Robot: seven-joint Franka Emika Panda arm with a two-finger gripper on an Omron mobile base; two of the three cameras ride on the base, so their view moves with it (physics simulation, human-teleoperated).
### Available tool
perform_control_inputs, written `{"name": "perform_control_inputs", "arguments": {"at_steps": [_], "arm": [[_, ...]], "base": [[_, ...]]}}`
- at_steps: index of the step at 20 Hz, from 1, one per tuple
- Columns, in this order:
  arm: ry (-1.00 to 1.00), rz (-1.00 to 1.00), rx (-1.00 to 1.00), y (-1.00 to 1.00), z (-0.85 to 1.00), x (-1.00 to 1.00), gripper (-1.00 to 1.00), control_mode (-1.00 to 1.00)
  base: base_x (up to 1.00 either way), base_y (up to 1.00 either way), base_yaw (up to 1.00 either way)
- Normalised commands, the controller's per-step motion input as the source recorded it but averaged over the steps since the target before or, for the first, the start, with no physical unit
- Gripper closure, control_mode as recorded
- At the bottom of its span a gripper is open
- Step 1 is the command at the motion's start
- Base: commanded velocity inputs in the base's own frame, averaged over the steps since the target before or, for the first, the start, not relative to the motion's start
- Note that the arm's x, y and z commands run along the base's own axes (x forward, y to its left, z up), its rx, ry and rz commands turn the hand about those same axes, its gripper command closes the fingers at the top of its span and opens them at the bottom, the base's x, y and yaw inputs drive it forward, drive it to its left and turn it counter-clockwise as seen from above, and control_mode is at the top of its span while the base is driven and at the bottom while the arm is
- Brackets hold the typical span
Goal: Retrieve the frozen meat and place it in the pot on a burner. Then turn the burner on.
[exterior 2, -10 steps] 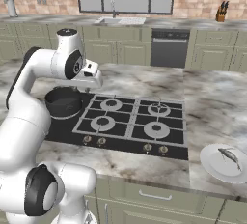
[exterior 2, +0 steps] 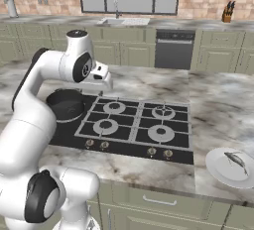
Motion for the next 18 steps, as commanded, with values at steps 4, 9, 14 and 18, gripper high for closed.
{"name": "perform_control_inputs", "arguments": {"at_steps": [4, 9, 14, 18], "arm": [[0.0, -0.03, 0.0, -0.38, -0.01, 0.11, -1.0, -1.0], [0.05, -0.05, 0.0, -0.31, -0.1, 0.52, -1.0, -1.0], [0.11, -0.06, 0.0, -0.37, -0.24, 0.56, -1.0, -1.0], [0.17, -0.05, -0.09, -0.3, -0.26, 0.44, -1.0, -1.0]], "base": [[0.0, 0.0, 0.0], [0.0, 0.0, 0.0], [0.0, 0.0, 0.0], [0.0, 0.0, 0.0]]}}
